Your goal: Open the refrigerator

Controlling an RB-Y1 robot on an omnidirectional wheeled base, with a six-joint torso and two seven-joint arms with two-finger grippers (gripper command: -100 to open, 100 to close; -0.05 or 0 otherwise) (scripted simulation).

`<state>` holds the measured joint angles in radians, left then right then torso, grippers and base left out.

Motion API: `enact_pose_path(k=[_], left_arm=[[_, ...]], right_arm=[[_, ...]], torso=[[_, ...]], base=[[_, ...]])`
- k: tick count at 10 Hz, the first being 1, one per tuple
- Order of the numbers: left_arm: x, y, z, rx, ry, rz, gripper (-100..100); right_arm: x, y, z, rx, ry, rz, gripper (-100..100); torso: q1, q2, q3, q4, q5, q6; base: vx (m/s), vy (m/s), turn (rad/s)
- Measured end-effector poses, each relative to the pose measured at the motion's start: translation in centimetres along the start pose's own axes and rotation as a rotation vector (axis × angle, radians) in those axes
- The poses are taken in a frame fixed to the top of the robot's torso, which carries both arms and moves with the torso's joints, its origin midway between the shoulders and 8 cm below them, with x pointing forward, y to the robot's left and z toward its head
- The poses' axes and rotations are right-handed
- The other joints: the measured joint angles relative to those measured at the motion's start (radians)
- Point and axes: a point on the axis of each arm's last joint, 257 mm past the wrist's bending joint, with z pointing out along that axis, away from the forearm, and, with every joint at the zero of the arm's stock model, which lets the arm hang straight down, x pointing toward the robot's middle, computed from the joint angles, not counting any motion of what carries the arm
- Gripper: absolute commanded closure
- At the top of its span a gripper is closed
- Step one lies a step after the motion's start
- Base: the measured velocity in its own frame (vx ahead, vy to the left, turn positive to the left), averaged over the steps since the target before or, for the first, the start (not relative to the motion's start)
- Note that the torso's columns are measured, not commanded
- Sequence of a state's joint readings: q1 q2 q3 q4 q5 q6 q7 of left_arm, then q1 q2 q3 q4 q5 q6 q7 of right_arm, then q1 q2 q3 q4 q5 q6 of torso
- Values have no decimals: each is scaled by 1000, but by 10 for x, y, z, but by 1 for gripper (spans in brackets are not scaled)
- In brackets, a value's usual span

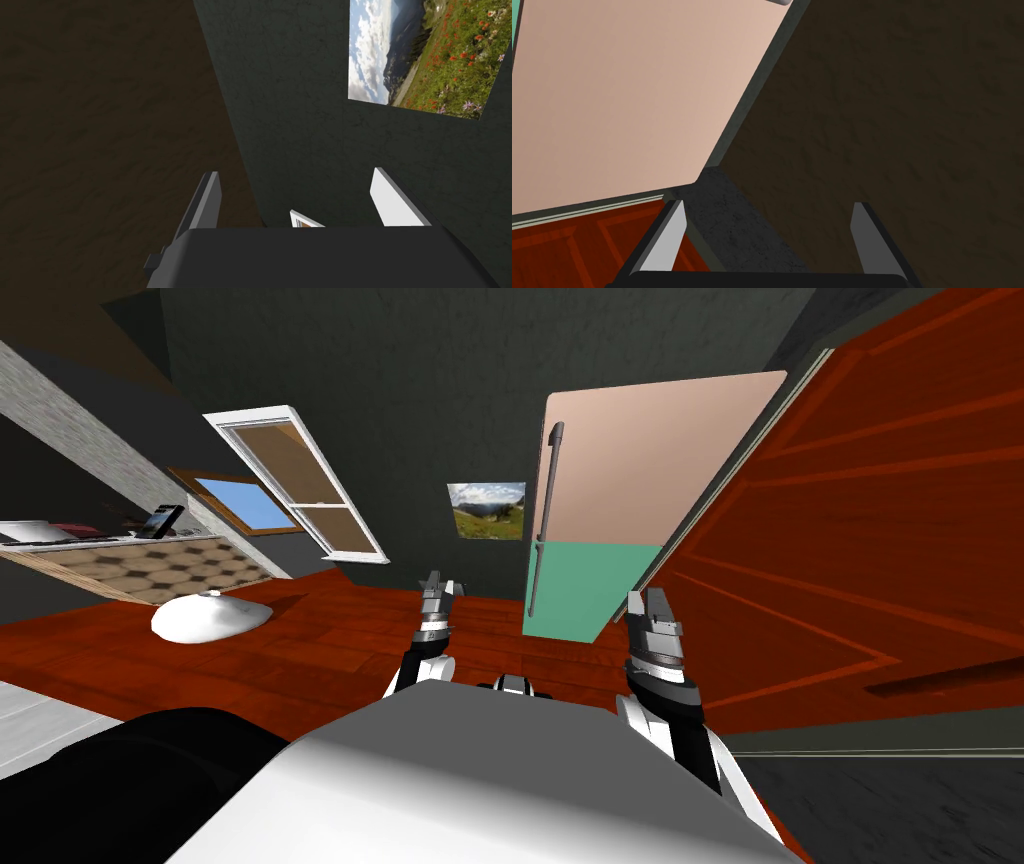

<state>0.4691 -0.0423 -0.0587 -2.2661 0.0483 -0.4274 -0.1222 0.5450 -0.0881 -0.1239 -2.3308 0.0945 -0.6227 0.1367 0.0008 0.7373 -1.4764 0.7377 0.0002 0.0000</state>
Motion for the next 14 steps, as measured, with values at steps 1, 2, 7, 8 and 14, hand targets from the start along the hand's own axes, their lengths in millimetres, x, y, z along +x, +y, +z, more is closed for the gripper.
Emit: enact_pose_path(k=[1,2,7,8,14], left_arm=[[0,0,0,0,0,0,0],[0,0,0,0,0,0,0],[0,0,0,0,0,0,0],[0,0,0,0,0,0,0],[0,0,0,0,0,0,0]], right_arm=[[-3,-7,-4,21,26,-36,-100],[-7,-13,-11,47,51,-75,-100],[-37,-56,-49,218,152,-306,-100],[-43,-61,-55,240,161,-333,-100],[-93,-91,-101,416,230,-556,-100]], torso=[[0,0,0,0,0,0],[0,0,0,0,0,0],[-1,0,0,0,0,0],[-3,2,1,0,-1,1],[-1,1,0,0,0,0]], base=[[67,72,195],[69,82,229],[73,78,216],[62,47,189],[76,60,208]])
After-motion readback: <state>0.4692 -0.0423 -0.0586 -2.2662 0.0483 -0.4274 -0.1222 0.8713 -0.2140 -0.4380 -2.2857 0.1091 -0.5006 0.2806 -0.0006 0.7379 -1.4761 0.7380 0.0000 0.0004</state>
